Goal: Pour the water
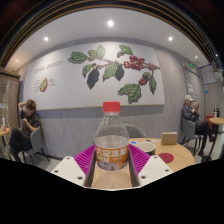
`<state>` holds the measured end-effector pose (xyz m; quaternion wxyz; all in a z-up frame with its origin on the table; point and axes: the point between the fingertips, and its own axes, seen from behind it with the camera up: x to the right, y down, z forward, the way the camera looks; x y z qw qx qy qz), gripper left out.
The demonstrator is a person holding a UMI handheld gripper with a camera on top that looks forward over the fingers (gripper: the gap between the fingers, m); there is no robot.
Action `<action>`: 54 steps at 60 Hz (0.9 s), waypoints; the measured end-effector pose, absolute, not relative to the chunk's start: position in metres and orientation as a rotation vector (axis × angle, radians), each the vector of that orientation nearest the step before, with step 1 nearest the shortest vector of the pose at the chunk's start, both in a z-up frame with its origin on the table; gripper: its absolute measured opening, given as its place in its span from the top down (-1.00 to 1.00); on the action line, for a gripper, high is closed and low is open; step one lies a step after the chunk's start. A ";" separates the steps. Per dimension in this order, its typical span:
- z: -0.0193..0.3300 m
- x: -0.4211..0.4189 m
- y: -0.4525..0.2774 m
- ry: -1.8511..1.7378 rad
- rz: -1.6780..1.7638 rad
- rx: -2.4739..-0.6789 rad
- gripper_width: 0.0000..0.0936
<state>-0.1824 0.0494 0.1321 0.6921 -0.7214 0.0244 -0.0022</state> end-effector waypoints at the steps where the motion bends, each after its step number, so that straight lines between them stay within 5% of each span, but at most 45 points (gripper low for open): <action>1: 0.133 -0.182 0.050 0.059 0.003 -1.608 -0.14; 13: 0.134 -0.189 0.061 0.009 0.026 -1.575 0.28; 23: 0.139 -0.182 0.073 0.179 0.196 -1.557 0.29; 32: 0.134 -0.179 0.104 0.614 0.763 -1.492 0.28; 40: 0.157 -0.188 0.117 1.006 1.286 -1.245 0.23; 54: 0.173 -0.183 0.132 1.365 1.619 -1.016 0.15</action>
